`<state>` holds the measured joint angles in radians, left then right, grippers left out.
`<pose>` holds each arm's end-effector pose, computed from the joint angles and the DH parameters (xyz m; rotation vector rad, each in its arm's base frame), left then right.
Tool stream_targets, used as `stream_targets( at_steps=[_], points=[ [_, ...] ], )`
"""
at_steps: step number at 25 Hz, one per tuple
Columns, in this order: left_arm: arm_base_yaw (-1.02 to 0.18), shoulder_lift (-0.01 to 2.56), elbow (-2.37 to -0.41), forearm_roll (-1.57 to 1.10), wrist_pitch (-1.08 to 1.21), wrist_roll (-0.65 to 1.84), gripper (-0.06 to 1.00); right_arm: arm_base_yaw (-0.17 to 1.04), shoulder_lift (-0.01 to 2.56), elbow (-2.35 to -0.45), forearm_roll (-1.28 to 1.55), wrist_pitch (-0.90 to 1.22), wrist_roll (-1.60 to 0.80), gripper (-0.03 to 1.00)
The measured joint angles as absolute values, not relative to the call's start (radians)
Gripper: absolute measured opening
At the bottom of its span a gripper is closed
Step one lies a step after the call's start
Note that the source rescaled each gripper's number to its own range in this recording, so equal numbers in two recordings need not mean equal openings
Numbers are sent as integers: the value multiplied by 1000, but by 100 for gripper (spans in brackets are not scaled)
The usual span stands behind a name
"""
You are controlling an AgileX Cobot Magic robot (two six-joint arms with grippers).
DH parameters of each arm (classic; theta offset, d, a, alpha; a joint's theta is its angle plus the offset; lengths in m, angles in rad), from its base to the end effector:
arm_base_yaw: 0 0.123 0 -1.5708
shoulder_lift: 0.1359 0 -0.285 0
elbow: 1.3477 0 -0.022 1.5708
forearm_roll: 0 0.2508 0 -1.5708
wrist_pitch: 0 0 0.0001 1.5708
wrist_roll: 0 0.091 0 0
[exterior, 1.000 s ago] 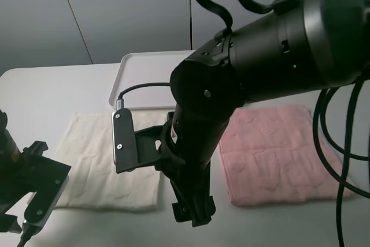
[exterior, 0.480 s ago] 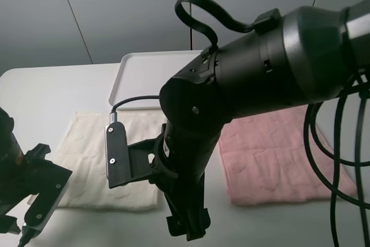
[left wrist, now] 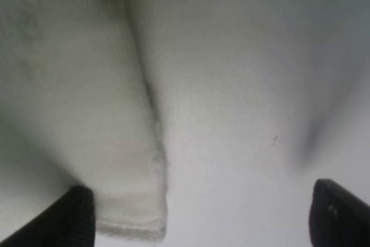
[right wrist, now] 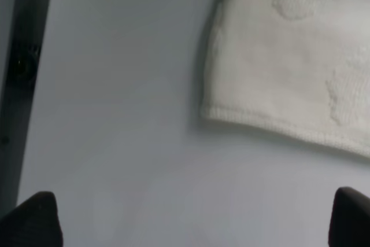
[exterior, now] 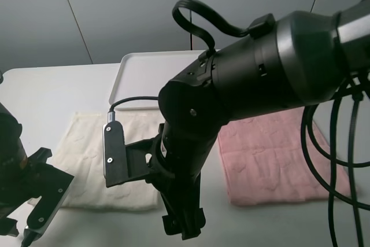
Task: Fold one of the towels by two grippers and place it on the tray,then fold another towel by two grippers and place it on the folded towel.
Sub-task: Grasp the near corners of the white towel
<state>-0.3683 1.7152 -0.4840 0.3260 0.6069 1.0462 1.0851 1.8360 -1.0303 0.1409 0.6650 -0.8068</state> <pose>0.1821 -0.0524 0.0893 -2.1914 -1.9257 -0.1355 0.1479 0.2971 0.1478 -2.3121 1.8554 0.1815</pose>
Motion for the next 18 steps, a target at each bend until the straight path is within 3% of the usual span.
stream_targets(
  at_steps=[12,18],
  points=[
    [-368,1723,-486,328,607,1042,97,1088,1887,-1035,170,600,-833,100],
    [-368,1723,-486,328,605,1035,96,1144,1975,-1125,164,609,-825,100]
  ],
)
